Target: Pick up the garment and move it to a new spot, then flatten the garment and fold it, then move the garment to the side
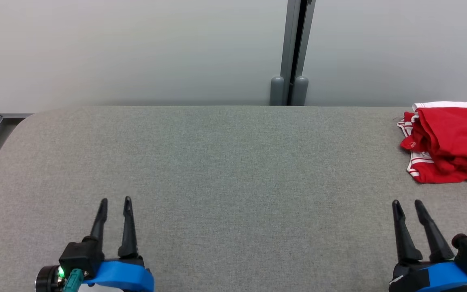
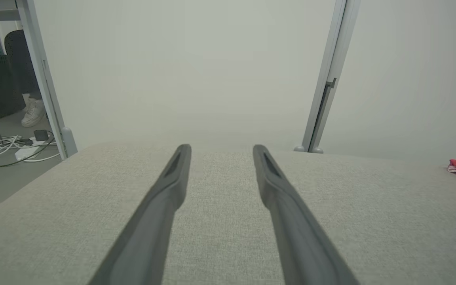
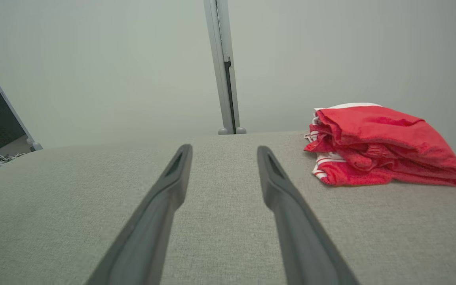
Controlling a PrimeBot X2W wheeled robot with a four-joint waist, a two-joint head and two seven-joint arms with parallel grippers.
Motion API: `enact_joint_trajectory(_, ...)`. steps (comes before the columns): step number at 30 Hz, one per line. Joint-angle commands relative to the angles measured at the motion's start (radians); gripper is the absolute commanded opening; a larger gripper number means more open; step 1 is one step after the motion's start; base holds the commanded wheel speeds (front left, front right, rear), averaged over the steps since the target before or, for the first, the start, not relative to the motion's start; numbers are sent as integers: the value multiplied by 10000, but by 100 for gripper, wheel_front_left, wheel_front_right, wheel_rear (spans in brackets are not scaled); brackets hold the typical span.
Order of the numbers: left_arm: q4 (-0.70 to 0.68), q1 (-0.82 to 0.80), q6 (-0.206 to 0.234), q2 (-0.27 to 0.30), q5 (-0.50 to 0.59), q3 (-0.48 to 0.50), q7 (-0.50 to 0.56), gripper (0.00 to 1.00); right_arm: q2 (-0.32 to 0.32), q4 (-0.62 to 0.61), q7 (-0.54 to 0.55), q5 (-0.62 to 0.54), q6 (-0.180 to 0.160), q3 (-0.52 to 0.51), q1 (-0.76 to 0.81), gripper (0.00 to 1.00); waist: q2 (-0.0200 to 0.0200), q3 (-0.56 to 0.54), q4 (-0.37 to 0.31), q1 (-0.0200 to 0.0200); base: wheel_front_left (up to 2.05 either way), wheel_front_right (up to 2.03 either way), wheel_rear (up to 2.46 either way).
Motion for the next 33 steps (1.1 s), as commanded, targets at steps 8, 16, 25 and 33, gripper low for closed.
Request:
enact_joint_trajectory(8, 345, 114, -85, -95, -906, 190, 356, 0, 27, 448, 179, 922, 0, -27, -114, 0, 0, -5, -20, 0, 0, 0, 0)
enact_joint_trajectory(16, 252, 40, -221, -103, -2422, 358, 712, 0, 24, 594, 427, 2399, 0, -45, -280, 0, 0, -7, -54, 0, 0, 0, 0)
enact_joint_trajectory(25, 177, -51, -364, -111, -3960, 553, 1088, 0, 20, 754, 680, 3906, 1, -68, -467, 0, 0, -9, -92, 0, 0, 0, 0)
enact_joint_trajectory(33, 129, -136, -476, -119, -5202, 709, 1401, 0, 17, 893, 890, 5122, 1, -90, -612, 0, 0, -12, -127, 0, 0, 0, 0)
